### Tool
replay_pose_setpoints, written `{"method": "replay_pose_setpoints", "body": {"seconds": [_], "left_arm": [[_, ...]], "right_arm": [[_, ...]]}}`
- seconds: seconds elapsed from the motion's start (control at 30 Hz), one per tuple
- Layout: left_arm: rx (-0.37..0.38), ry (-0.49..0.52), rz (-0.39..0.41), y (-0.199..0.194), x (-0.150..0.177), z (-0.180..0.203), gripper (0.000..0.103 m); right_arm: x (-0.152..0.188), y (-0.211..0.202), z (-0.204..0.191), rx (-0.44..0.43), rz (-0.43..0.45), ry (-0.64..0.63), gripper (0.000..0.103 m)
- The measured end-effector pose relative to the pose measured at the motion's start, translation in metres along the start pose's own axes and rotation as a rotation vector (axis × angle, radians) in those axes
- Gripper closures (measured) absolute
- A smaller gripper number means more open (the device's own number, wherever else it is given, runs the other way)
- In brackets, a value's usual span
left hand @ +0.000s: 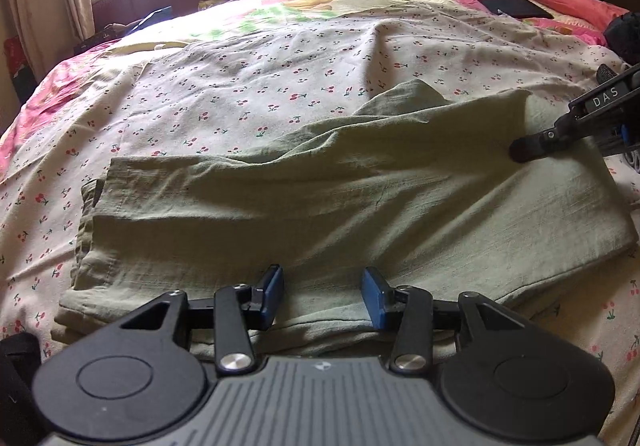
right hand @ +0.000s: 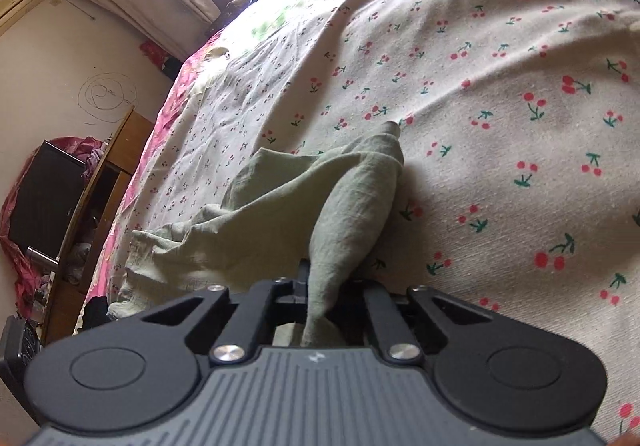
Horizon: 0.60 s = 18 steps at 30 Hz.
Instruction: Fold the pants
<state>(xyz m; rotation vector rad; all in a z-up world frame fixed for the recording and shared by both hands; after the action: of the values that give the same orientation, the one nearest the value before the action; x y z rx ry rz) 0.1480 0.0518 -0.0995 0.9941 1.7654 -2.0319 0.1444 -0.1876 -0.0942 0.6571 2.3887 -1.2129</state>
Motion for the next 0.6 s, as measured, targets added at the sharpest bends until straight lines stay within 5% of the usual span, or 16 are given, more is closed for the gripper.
{"method": "replay_pose_setpoints", "body": {"seconds": [0.33, 0.6], "left_arm": [[0.064, 0.034, 0.001, 0.001, 0.001, 0.04, 0.048], [0.03, -0.064, 0.084, -0.029, -0.011, -0.005, 0.047]], "right_arm": [[-0.014, -0.031, 0.009, 0.018, 0.006, -0.023, 0.101], [-0.005, -0.016, 0.018, 0.008, -0.029, 0.018, 0.089]]}}
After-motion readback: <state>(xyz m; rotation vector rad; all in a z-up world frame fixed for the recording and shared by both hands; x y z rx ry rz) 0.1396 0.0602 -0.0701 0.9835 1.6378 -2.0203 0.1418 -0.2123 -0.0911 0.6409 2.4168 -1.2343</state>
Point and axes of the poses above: each gripper's, at about its wrist camera, not at the fingertips, and y roughly the way its jaws point, z to its right, x to its underside, the point moved 10 cm from there along y, roughly the way its jaws point, and after that the axes turned 10 degrees about -y, right-handed, at the moved point
